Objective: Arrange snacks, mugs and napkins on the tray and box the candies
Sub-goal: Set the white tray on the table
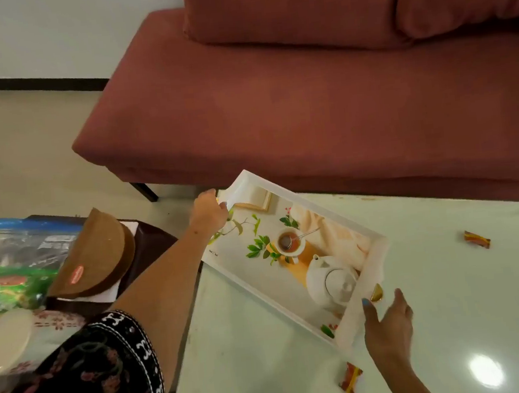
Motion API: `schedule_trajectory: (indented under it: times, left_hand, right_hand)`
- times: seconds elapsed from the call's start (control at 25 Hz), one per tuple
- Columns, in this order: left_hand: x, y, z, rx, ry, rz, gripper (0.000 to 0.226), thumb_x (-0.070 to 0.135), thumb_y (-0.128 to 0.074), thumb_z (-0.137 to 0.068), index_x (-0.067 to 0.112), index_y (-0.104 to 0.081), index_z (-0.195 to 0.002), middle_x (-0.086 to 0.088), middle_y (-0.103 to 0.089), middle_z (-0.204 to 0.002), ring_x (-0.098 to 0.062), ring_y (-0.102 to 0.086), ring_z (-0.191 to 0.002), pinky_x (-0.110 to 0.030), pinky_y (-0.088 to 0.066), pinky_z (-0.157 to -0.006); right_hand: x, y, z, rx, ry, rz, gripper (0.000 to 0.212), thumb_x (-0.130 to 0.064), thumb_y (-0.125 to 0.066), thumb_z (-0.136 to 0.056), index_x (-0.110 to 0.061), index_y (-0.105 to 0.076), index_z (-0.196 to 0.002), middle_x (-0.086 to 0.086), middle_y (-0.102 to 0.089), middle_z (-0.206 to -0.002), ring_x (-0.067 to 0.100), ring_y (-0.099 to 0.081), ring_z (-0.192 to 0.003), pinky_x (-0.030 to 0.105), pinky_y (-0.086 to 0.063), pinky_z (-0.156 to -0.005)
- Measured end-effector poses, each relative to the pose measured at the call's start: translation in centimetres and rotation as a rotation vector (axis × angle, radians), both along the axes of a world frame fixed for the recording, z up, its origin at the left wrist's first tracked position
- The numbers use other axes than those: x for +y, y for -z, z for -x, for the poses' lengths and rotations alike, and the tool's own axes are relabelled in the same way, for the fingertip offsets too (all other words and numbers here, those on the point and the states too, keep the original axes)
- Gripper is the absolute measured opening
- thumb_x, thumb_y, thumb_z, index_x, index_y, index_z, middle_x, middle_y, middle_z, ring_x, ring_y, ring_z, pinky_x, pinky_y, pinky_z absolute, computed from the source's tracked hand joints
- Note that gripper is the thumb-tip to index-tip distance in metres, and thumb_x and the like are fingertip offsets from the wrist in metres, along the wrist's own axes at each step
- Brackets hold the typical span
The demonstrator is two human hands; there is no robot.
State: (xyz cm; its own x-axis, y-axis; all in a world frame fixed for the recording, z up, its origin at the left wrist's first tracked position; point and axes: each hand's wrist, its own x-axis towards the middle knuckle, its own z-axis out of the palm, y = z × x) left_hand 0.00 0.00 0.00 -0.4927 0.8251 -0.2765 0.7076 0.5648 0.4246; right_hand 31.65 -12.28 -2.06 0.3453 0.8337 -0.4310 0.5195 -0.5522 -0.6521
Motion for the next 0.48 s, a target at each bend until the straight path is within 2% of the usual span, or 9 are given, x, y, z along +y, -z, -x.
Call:
schedule_trajectory:
  times: [0.08,0.2,0.32,0.4,0.48]
  left_hand:
    - [1.0,1.6,0.3,0.018,-0.004,0.025,0.043,0.02,-0.044,-0.095,-0.005,-0.041,-0.131,-0.022,-0.046,-0.137,-0.036,-0.044,-0.127,-0.042,-0.039,-0.1]
    - [2.0,4.1,1.4,0.024,-0.043,0.029,0.033,0.015,-0.04,-0.096,-0.008,-0.049,-0.118,-0.027,-0.053,-0.125,-0.039,-0.05,-0.116,-0.043,-0.042,-0.093]
    - [2.1,5.0,2.0,0.019,-0.105,-0.011,0.024,0.008,-0.049,-0.09,-0.007,-0.059,-0.105,-0.027,-0.062,-0.113,-0.04,-0.056,-0.109,-0.041,-0.045,-0.089]
    - [2.2,5.1,2.6,-0.038,-0.195,-0.017,0.025,0.008,-0.058,-0.086,-0.005,-0.063,-0.106,-0.024,-0.064,-0.114,-0.037,-0.058,-0.11,-0.037,-0.047,-0.091]
    - [1.8,5.0,2.9,-0.089,-0.281,0.01,0.032,0.011,-0.066,-0.082,-0.004,-0.064,-0.11,-0.02,-0.065,-0.116,-0.034,-0.06,-0.11,-0.036,-0.047,-0.09]
  right_hand:
    - [0.5,1.7,-0.4,0.048,0.059,-0.014,0.055,-0.017,-0.053,-0.093,-0.008,-0.03,-0.143,0.016,-0.048,-0.138,0.035,-0.052,-0.121,0.046,-0.042,-0.098]
    - [0.7,3.6,-1.3,0.118,0.068,0.003,0.047,-0.015,-0.054,-0.092,-0.017,-0.039,-0.137,0.01,-0.066,-0.116,0.03,-0.064,-0.103,0.04,-0.046,-0.09]
    - [1.4,4.0,-1.7,0.212,0.184,0.017,0.041,-0.016,-0.06,-0.089,-0.015,-0.049,-0.128,0.006,-0.066,-0.101,0.026,-0.066,-0.087,0.038,-0.049,-0.087]
    - [2.5,4.6,-2.1,0.284,0.321,0.027,0.035,-0.013,-0.066,-0.085,-0.01,-0.058,-0.119,0.007,-0.066,-0.097,0.022,-0.064,-0.078,0.041,-0.052,-0.088]
    - [3.5,4.9,-3.0,0.343,0.401,0.048,0.032,-0.007,-0.069,-0.082,-0.004,-0.062,-0.113,0.01,-0.067,-0.095,0.022,-0.065,-0.076,0.041,-0.053,-0.088]
